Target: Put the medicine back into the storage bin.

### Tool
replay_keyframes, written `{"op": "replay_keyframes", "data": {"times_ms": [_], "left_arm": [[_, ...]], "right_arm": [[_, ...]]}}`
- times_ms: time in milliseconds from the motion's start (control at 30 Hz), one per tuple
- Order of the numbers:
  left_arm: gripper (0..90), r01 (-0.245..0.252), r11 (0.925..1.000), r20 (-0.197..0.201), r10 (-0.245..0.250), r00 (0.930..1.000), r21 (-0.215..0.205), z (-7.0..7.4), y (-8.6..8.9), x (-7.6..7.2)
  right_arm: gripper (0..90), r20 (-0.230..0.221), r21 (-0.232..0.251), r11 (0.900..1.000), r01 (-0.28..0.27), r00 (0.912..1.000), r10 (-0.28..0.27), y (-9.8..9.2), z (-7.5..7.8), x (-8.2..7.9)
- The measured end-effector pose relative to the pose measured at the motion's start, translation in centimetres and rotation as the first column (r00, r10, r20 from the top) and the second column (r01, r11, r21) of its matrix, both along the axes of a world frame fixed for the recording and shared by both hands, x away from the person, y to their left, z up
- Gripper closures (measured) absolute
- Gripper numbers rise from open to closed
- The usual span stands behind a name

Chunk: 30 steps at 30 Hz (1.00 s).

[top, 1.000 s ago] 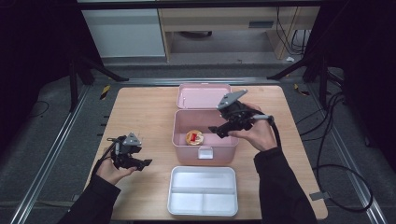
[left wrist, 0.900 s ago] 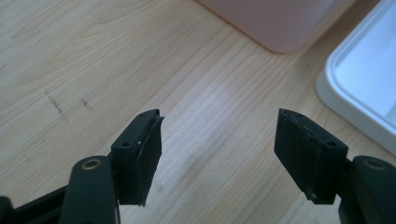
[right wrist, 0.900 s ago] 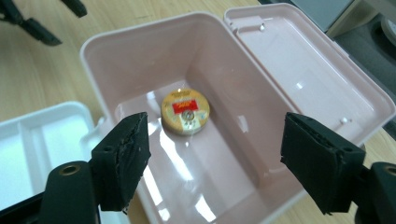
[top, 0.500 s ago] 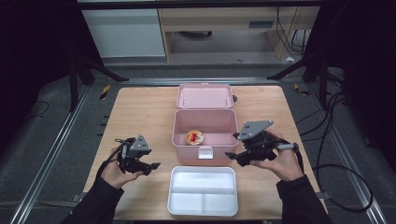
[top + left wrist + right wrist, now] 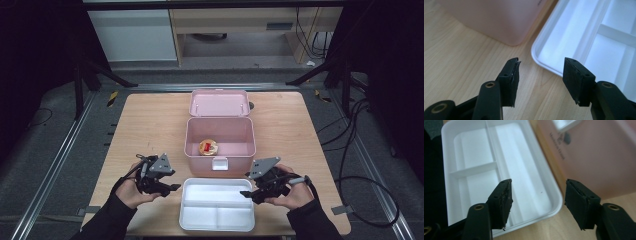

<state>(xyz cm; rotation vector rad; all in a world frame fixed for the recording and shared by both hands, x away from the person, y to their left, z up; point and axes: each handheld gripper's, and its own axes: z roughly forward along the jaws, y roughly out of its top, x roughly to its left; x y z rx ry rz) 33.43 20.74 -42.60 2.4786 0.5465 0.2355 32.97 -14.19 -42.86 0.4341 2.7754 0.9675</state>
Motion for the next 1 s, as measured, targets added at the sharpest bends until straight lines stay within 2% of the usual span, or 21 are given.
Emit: {"op": "replay_keyframes", "data": {"times_ms": [200,500,667,867,1000], "left_arm": [[48.4,0.079,0.9966,-0.031,-0.078,0.9965,0.023,-1.1,-1.5,-0.5],[53.2,0.154,0.9868,-0.07,-0.15,0.9862,0.05,-2.2,-3.0,-1.0],[56.7,0.188,0.979,-0.084,-0.182,0.9797,0.078,-2.7,-3.8,-1.3],[63.2,0.231,0.962,-0.102,-0.218,0.9706,0.146,-3.4,-4.7,-1.6],[68.7,0.241,0.9547,-0.116,-0.223,0.968,0.175,-3.6,-5.2,-1.6]], "right_arm": [[47.5,-0.061,-0.061,0.996,-0.066,0.9962,0.062,1.1,-2.2,-0.7],[57.0,-0.114,-0.1,0.99,-0.094,0.99,0.083,1.2,-3.4,-1.0],[60.4,-0.128,-0.125,0.986,-0.114,0.9869,0.098,1.3,-4.0,-1.1],[66.1,-0.13,-0.148,0.981,-0.122,0.9863,0.103,1.3,-4.3,-1.0],[69.9,-0.136,-0.159,0.979,-0.127,0.9851,0.105,1.4,-4.3,-0.9]]}}
